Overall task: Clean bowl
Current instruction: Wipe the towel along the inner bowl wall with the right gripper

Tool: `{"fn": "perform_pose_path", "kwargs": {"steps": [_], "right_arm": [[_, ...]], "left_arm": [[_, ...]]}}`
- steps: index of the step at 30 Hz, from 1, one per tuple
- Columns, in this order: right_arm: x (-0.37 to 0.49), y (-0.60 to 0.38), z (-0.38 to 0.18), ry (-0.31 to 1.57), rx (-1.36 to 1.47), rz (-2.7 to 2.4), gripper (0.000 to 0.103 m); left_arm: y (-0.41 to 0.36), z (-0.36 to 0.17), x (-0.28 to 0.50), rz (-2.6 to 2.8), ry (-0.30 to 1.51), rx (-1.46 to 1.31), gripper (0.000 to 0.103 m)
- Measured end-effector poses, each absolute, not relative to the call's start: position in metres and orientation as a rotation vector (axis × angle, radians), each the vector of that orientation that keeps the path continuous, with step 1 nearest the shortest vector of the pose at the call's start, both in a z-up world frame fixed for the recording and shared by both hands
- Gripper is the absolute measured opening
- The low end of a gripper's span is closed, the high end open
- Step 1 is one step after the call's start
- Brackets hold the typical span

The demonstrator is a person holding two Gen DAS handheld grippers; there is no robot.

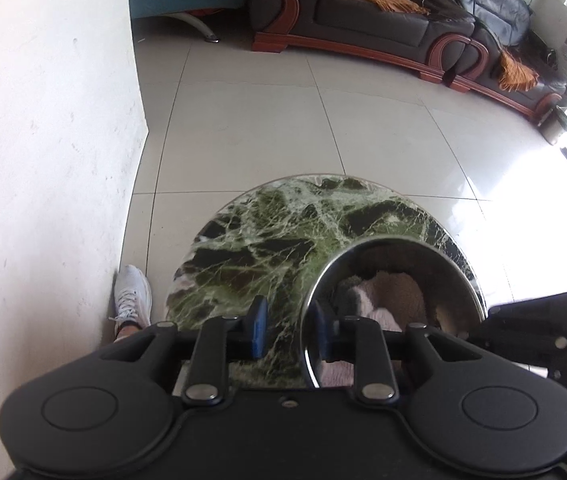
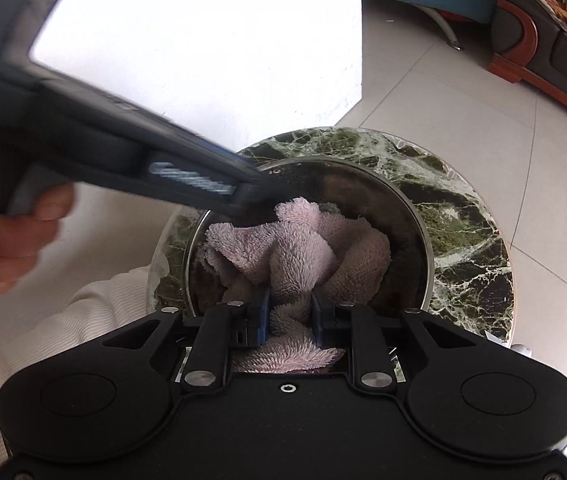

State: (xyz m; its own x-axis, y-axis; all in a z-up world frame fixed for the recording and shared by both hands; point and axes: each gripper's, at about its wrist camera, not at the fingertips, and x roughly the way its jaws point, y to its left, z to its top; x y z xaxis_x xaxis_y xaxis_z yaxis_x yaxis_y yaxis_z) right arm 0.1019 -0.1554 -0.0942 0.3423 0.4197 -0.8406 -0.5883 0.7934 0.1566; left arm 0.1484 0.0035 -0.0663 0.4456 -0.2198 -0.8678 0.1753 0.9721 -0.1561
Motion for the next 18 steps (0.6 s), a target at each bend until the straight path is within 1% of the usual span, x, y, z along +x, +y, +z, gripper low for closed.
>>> {"fn": "perform_pose_path", "kwargs": {"steps": [6, 9, 11, 18], "right_arm": [[0.100, -0.154, -0.095, 1.024, -0.194, 0.646, 0.021], [0.100, -0.153, -0.096, 1.020, -0.201, 0.642, 0.021], [0.099, -0.153, -0.095, 1.006, -0.220, 0.630, 0.021], [0.105, -0.153, -0.089, 0.897, -0.351, 0.636, 0.021]], "left_arm": [[0.002, -0.070, 0.144, -0.236, 1.112, -0.071, 0.021], [0.002, -0.075, 0.147, -0.233, 1.125, -0.096, 0.017], [0.001, -0.078, 0.147, -0.234, 1.132, -0.108, 0.009], [0.000, -0.078, 0.147, -0.241, 1.133, -0.111, 0.009]]}}
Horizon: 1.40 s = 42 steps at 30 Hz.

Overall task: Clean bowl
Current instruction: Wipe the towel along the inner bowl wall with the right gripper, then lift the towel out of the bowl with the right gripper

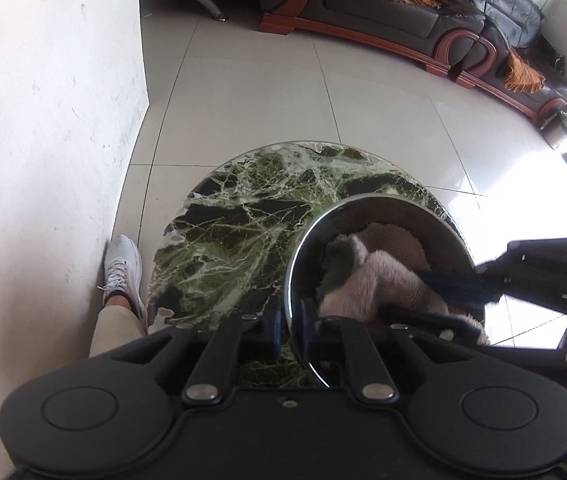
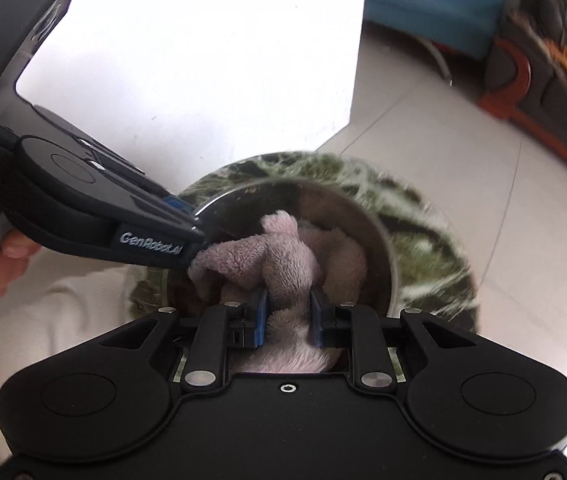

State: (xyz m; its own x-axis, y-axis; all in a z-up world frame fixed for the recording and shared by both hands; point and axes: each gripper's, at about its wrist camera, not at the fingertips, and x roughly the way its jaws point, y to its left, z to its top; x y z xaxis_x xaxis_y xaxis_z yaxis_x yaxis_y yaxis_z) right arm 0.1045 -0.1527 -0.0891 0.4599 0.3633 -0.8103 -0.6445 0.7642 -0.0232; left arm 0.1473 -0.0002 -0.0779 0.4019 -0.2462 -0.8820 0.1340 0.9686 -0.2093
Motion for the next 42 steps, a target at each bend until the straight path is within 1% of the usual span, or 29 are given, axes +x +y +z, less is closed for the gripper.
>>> {"fn": "perform_pose_path", "kwargs": {"steps": [6, 12, 19, 25, 27, 31, 38, 42], "right_arm": [[0.119, -0.143, -0.085, 0.794, -0.496, 0.627, 0.021], [0.120, -0.152, -0.098, 0.860, -0.469, 0.622, 0.022], [0.114, -0.155, -0.101, 0.957, -0.320, 0.689, 0.022], [0.118, -0.146, -0.093, 0.907, -0.360, 0.691, 0.022], [0.122, -0.144, -0.091, 0.884, -0.392, 0.676, 0.017], [0.125, -0.147, -0.089, 0.862, -0.430, 0.647, 0.017], [0.110, -0.157, -0.095, 0.932, -0.384, 0.696, 0.017], [0.101, -0.147, -0.099, 0.935, -0.391, 0.736, 0.017]], "left_arm": [[-0.003, -0.077, 0.148, -0.240, 1.126, -0.094, 0.009], [-0.006, -0.079, 0.148, -0.229, 1.130, -0.089, 0.009], [-0.006, -0.080, 0.150, -0.233, 1.138, -0.090, 0.009], [-0.008, -0.080, 0.149, -0.237, 1.139, -0.082, 0.009], [-0.008, -0.080, 0.149, -0.238, 1.139, -0.081, 0.009], [-0.007, -0.081, 0.149, -0.238, 1.140, -0.085, 0.009], [-0.007, -0.082, 0.149, -0.239, 1.144, -0.086, 0.009], [-0.008, -0.081, 0.149, -0.240, 1.146, -0.080, 0.009]]}}
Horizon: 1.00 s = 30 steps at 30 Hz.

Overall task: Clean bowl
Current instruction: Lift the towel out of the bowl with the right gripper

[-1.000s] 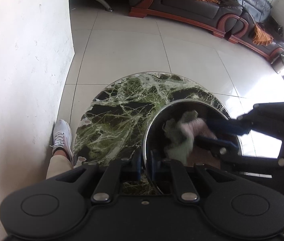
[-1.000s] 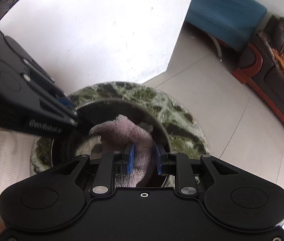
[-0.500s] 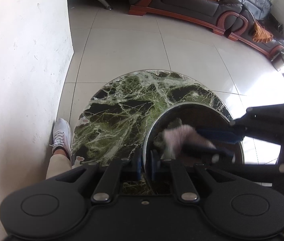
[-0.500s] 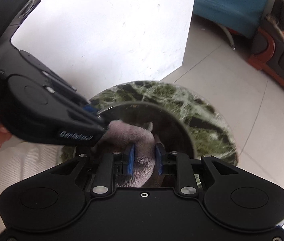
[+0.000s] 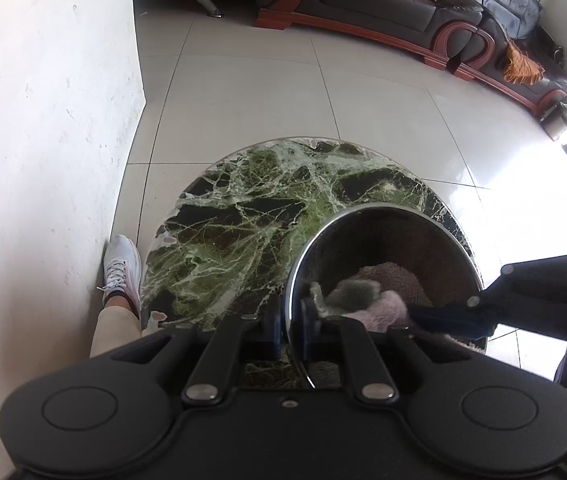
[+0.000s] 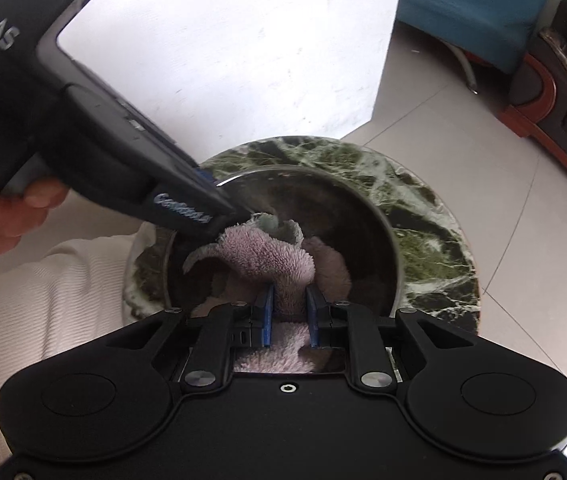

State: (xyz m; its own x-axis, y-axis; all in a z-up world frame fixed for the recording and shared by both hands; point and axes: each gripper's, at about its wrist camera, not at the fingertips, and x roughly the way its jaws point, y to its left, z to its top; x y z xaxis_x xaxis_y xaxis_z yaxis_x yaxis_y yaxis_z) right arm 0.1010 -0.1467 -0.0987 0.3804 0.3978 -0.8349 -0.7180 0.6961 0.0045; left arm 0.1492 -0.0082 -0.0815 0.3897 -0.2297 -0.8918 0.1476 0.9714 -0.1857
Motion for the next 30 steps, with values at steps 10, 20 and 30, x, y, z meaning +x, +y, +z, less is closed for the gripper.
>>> {"fn": "perform_pose_path", "kwargs": {"steps": [10, 20, 30], "right_arm": [[0.124, -0.142, -0.102, 0.989, -0.344, 0.736, 0.028], [0.116, -0.154, -0.094, 0.934, -0.328, 0.719, 0.013], [0.122, -0.184, -0.041, 0.811, -0.182, 0.698, 0.013]], "left_arm": [[-0.007, -0.082, 0.150, -0.248, 1.151, -0.082, 0.010], [-0.009, -0.083, 0.150, -0.254, 1.157, -0.076, 0.010], [-0.009, -0.084, 0.149, -0.253, 1.159, -0.078, 0.010]]}}
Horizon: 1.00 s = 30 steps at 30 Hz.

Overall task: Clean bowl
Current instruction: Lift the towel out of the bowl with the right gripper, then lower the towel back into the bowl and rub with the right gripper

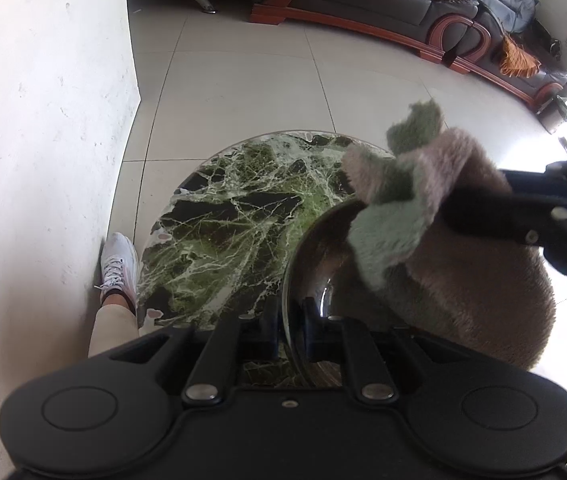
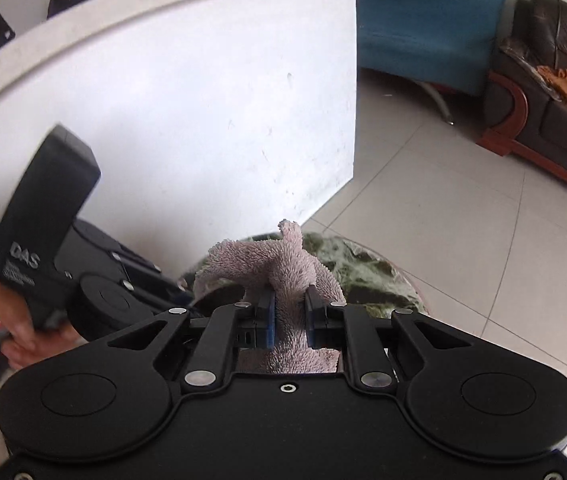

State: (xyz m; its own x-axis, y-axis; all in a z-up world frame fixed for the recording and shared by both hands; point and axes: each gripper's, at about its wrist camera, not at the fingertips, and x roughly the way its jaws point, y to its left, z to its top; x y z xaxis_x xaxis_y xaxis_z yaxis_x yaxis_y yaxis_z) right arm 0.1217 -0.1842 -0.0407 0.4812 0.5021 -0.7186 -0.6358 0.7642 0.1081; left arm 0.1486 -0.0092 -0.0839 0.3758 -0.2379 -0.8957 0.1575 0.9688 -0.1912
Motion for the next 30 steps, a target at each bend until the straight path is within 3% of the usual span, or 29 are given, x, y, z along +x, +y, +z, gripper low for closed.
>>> {"fn": "perform_pose_path", "kwargs": {"steps": [11, 20, 30], "right_arm": [[0.116, -0.149, -0.101, 0.843, -0.453, 0.683, 0.013], [0.105, -0.151, -0.105, 0.915, -0.422, 0.753, 0.013], [0.115, -0.138, -0.100, 0.837, -0.508, 0.723, 0.013]], "left_arm": [[-0.009, -0.084, 0.149, -0.253, 1.158, -0.078, 0.011], [-0.022, -0.078, 0.146, -0.249, 1.160, -0.075, 0.011], [-0.028, -0.080, 0.146, -0.258, 1.166, -0.069, 0.012]]}}
